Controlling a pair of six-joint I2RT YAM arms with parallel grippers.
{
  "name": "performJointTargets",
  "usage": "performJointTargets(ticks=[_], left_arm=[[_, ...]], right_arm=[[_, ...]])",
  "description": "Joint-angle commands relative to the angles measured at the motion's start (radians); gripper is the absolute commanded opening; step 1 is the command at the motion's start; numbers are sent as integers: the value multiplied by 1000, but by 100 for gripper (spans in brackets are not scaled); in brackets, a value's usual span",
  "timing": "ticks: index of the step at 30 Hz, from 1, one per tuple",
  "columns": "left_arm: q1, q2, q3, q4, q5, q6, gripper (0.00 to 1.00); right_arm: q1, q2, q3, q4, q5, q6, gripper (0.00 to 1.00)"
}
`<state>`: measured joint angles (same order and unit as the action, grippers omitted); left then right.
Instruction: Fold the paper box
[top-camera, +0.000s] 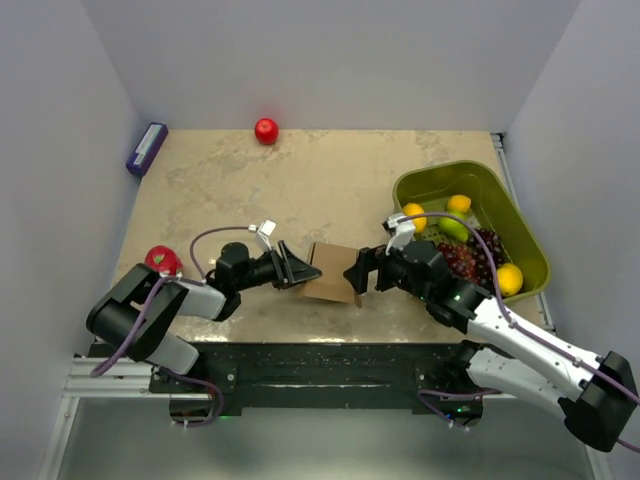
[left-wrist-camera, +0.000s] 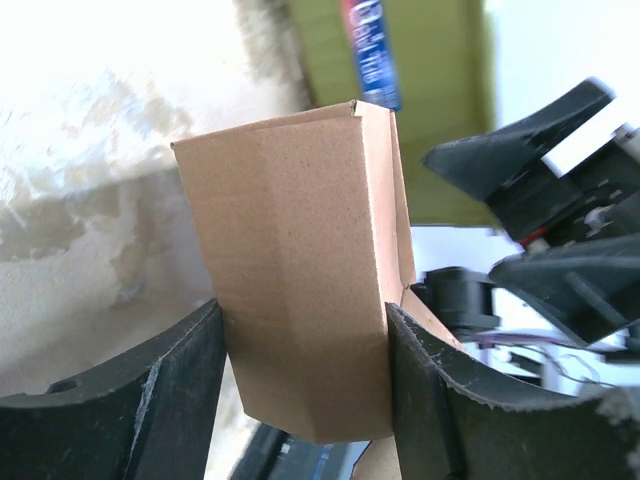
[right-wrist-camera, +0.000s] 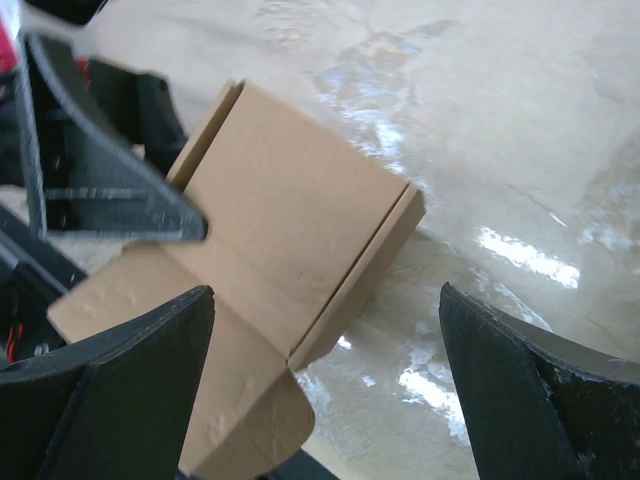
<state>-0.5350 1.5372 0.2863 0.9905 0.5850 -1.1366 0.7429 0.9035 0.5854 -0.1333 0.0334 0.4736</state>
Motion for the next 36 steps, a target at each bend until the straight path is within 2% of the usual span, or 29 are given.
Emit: performJointTargets(ticks=[1,7,15,19,21,23,24,25,27,30,34,36], left_arm=[[87,-121,14,-70,180,-42,36],[216,-232,2,-226,304,-54,37],[349,-357,-150,-242,418,-199,38],[398,-428,-167,-278,489,-253,38],[411,-446,-165,-303,510,-262,38],[408,-439,-189,-238,524,-349,38],[408,-436,-250,-161,523,-415,38],[408,-418,-280,2,512,-539,38],[411,-376,-327,176,526,-619,38],[409,-380,-346,244,546,-686,38],[408,-411,-363,209,544,-671,38],[408,-428,-377,192,547,-666,38]], right_arm=[[85,-75,18,52,82,-130,98],[137,-146,-4,109,19,-272,98],[265,-250,-119,253,29,-446,95],[375,-204,-124,277,136,-548,94],[470,-172,-131,293,195,-585,94],[577,-146,-134,316,311,-642,94],[608,-131,-137,340,353,-659,94],[631,-129,-145,357,391,-690,94],[671,-126,-162,394,413,-713,95],[719,-111,-180,448,466,-780,99],[823,10,-170,503,638,-973,99],[865,38,-167,555,715,-1018,99]])
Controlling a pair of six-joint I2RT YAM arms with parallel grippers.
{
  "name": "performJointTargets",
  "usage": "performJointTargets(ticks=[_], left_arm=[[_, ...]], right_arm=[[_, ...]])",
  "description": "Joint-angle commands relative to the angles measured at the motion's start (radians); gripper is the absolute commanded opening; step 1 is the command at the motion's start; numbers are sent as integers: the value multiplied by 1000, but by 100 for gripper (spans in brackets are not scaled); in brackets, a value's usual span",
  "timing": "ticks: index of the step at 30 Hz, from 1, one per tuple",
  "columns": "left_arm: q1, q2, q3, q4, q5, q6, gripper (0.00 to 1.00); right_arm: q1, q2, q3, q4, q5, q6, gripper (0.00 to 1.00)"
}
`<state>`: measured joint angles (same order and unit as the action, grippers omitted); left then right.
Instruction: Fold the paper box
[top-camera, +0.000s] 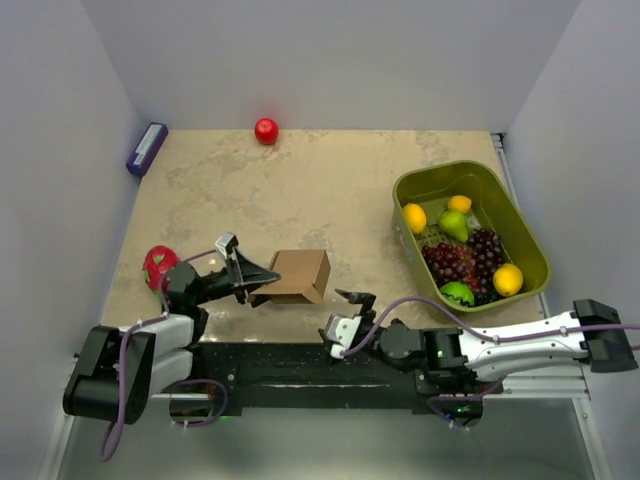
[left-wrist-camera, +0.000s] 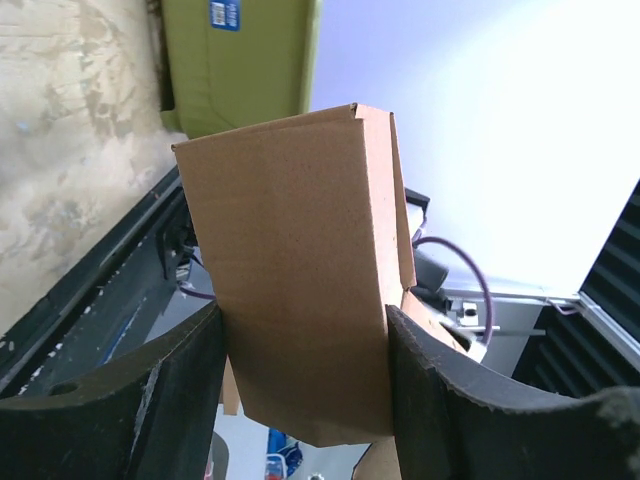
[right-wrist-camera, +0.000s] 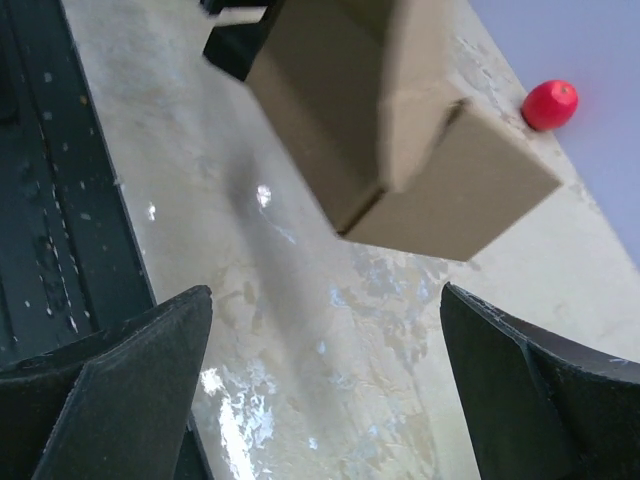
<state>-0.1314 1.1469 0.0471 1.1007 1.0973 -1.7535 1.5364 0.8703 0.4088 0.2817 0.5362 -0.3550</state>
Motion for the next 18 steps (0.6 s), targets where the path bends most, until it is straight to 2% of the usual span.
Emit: performJointTargets(ticks=[1,4,9,18], left_arm=[[4,-47,-144,79,35,-47,38],[4,-68,-171,51,36,-38,38],[-5,-93,-179,-68,45,34,39],[-51,-90,-158,-140,58,94,40]], right_arm=[[79,75,5,167,222,-226,99],[88,59,-19,253,246,-286,99],[88,42,-8,277,245,-354,99],[90,150,27,307,243,-433,99]])
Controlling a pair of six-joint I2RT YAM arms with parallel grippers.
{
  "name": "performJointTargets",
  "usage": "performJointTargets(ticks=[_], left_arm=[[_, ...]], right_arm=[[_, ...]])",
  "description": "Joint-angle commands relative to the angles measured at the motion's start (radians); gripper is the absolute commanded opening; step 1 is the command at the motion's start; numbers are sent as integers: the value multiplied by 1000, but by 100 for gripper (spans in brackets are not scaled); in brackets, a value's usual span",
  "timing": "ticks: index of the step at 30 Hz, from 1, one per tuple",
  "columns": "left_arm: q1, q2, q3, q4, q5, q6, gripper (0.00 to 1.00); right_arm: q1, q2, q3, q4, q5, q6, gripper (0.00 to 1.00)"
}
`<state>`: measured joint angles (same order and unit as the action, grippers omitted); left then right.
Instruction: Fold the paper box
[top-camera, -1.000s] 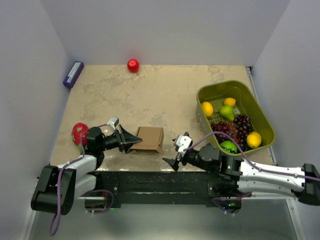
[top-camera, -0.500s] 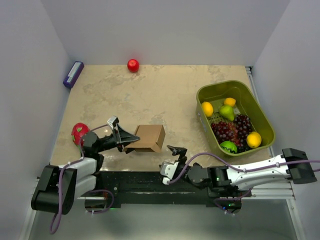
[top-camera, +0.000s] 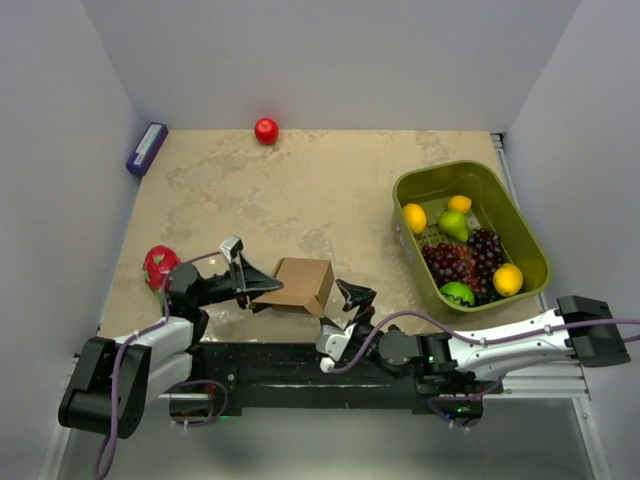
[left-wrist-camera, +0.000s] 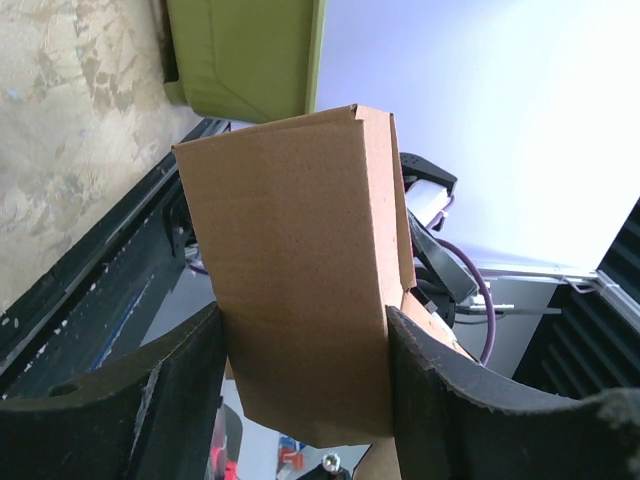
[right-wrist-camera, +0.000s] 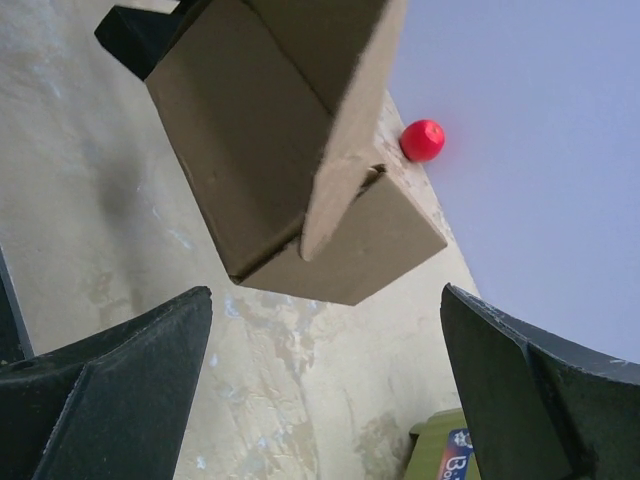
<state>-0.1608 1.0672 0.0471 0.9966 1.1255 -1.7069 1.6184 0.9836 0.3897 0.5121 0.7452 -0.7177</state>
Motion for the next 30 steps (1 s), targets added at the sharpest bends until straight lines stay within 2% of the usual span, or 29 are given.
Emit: performJointTargets(ticks=[1,5,15,21,24,25,30], left_arm=[[-26,-10,-158,-41,33,53,40],[-43,-19,-155,-84,42,85,40],[-74,-18,-69,-430,46,344,40],[-82,-10,-26,-497,48,392,40],[-83,-10,-18,-495,51,391,40],[-83,-9,-15,-490,51,386,41],[-89,-13,-6,-457,63,362,44]], right_arm=[[12,58,47,86,37,-95,99],[14,95,55,124,43,-137,99],[31,150,61,124,36,-154,99],[34,202,69,155,-6,-150,97],[34,214,71,163,-27,-141,88],[34,219,71,167,-30,-128,82],[34,225,58,198,-66,-68,65]])
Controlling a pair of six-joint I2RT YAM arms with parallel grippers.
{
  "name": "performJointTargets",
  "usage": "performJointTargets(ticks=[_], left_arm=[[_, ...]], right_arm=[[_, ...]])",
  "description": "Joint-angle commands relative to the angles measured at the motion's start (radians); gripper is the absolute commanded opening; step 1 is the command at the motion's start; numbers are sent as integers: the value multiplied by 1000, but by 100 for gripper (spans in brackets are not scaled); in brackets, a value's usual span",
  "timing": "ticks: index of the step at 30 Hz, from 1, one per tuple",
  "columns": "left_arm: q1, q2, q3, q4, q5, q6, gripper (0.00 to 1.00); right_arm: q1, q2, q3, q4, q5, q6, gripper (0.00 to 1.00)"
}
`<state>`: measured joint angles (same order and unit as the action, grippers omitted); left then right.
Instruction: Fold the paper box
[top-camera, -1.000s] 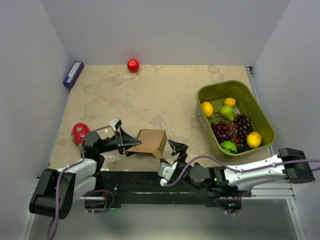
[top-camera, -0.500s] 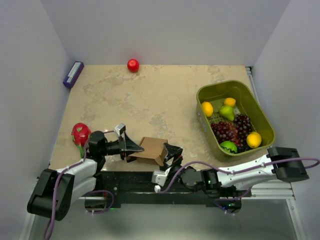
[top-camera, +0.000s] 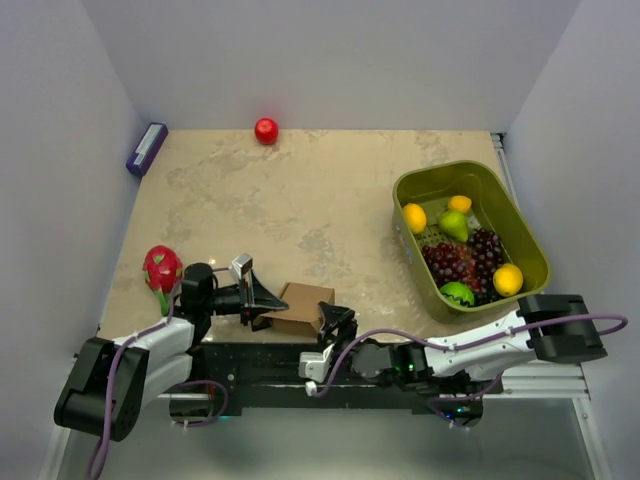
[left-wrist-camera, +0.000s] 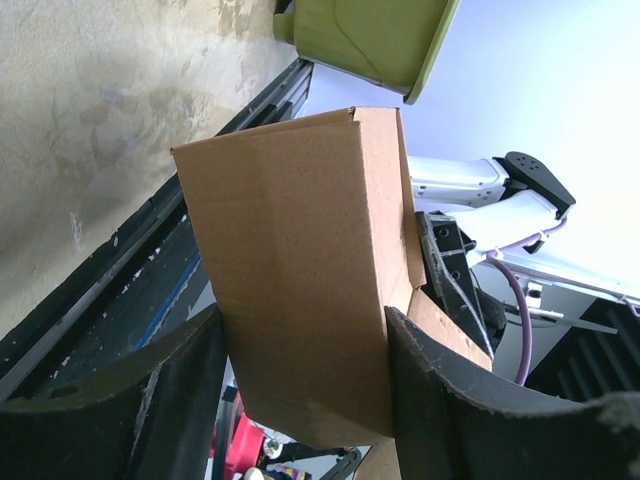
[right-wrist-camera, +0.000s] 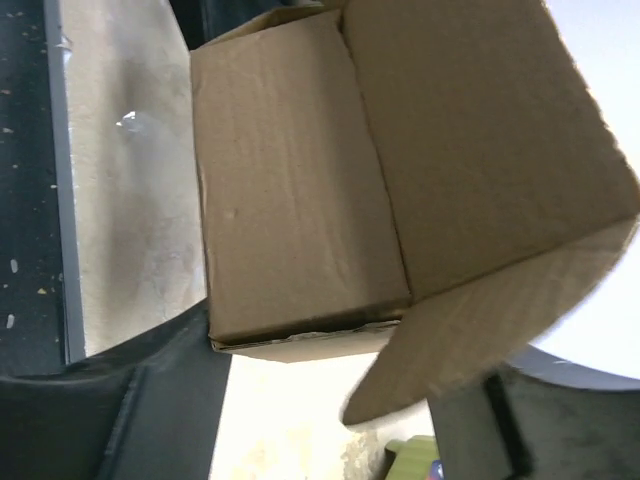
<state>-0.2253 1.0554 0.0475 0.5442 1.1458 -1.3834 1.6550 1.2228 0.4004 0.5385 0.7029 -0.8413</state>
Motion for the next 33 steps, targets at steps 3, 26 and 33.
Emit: performJointTargets(ticks=[3,26,33], left_arm=[[-25,-9,-9,46,46,2,50],[64,-72,37,214,-12,-71,98],[89,-66,133,218,-83,-17,100]], right_arm=[[-1,-20,41,186,-31,83,57],[-3,-126,-29,124,40,481,36],[-6,-164,-55,117,59,530,34]])
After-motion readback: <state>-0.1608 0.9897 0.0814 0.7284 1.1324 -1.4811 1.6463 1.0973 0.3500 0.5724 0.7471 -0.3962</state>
